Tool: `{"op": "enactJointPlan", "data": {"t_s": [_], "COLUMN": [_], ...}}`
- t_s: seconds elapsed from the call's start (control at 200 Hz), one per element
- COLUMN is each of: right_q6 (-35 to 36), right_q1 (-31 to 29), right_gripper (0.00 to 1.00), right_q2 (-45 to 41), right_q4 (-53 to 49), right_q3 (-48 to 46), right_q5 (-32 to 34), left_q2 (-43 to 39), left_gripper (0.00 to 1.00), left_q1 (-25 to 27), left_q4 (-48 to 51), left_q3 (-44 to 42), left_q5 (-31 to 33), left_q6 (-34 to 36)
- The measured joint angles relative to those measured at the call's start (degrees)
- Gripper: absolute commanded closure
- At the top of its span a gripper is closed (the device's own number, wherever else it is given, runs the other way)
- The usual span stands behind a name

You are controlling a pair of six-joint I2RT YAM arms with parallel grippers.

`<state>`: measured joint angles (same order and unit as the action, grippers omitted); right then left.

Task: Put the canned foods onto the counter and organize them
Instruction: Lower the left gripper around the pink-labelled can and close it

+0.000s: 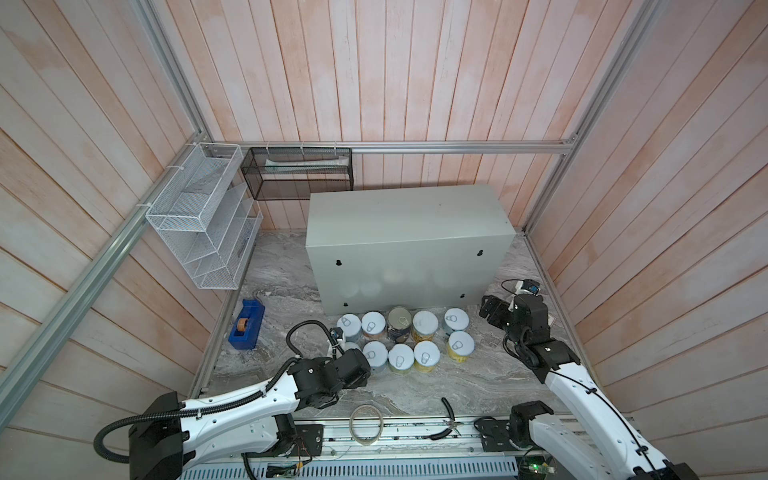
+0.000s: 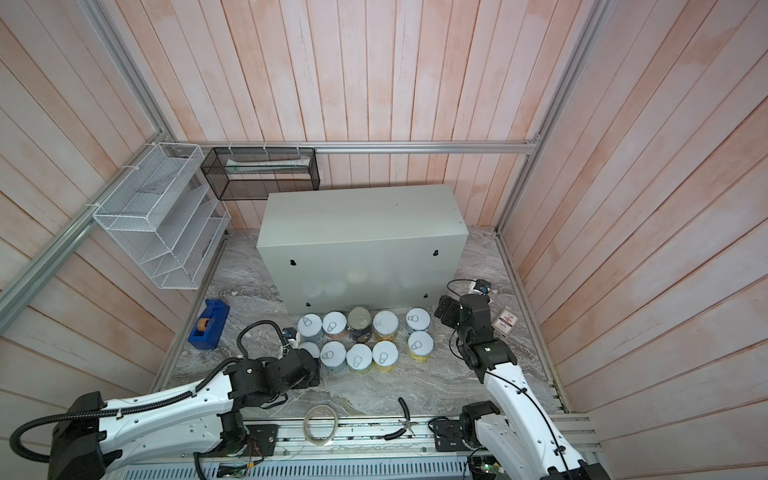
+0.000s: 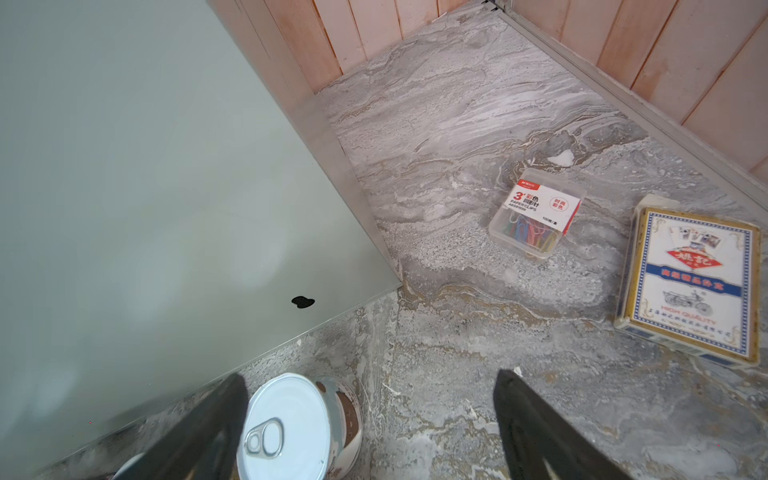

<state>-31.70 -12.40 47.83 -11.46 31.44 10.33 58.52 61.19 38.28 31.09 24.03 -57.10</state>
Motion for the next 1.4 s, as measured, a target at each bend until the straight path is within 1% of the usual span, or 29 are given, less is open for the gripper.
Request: {"op": "enactJointPlan", "data": {"t_s": [0.375, 0.575, 0.72, 0.82, 1.035, 1.165, 1.285, 1.4], "right_q6": [0.2, 0.2, 0.2, 0.2, 0.2, 0.3, 0.3, 0.4], "right_q1": [0.0, 0.0, 0.0, 0.0, -0.1, -0.1, -0.1, -0.2], "right_gripper": [0.09, 0.09, 0.09, 0.09, 0.09, 0.09, 0.09, 0.09], "right_q2": [0.0, 0.0, 0.1, 0.2, 0.4, 0.4, 0.4, 0.4], "right_q4": [1.3, 1.7, 2.4, 2.7, 3.1, 3.5, 3.9, 4.2], "right_q3": [-1.0, -1.4, -1.6, -1.7, -1.9, -2.3, -2.9, -3.4], "right_q5": [0.0, 0.0, 0.0, 0.0, 0.0, 0.0, 0.0, 0.0], "left_q2": [5.5, 5.8, 5.0, 5.4, 11.1, 13.3, 14.8, 15.7], "left_gripper": [0.03, 0.04, 0.04, 0.04, 0.04, 0.05, 0.07, 0.10], "left_q1": [-0.3, -1.7, -4.0, -4.7, -5.0, -5.0, -5.0, -5.0], "left_q4": [-6.0, -7.8, -10.1, -12.1, -15.0, -16.0, -16.6, -17.4], "left_q3": [-2.1, -3.1, -4.0, -4.1, -4.0, -4.0, -4.0, -4.0], "left_q5": [4.4, 6.6, 7.9, 8.8, 10.2, 10.8, 11.5, 12.5], "left_q6": [-2.8, -4.4, -4.0, -3.3, -1.6, -1.5, -1.6, -1.6]}}
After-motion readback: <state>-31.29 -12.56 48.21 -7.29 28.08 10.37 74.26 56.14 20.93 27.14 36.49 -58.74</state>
